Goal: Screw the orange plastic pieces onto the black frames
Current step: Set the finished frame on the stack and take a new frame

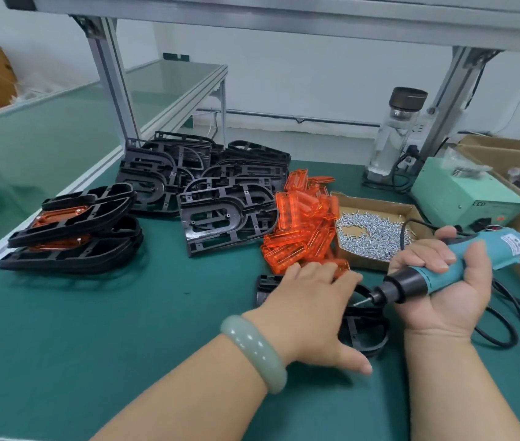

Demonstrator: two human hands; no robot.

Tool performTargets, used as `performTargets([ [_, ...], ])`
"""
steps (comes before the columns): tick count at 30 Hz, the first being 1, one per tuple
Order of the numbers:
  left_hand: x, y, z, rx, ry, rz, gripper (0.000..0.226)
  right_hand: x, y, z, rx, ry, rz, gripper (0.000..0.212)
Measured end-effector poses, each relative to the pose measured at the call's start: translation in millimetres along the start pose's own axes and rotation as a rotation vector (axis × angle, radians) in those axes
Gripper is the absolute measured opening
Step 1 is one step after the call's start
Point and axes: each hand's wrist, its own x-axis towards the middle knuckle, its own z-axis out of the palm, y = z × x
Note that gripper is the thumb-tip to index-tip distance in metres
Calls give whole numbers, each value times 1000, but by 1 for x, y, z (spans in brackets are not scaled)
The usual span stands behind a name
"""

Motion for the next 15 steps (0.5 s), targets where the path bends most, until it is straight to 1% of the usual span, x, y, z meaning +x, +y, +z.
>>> performTargets([
  [4,4,5,-1,59,2,17,93,0,0,-1,11,-5,22,42],
  [9,-16,-6,-10,43,53,-5,87,1,1,-4,12,10,37,43],
  [12,-41,-25,-20,4,55,-56,85,1,1,-5,30,2,49,43],
  [15,-72,-52,-30,11,17,-135,84,1,3,-5,-60,25,28,47],
])
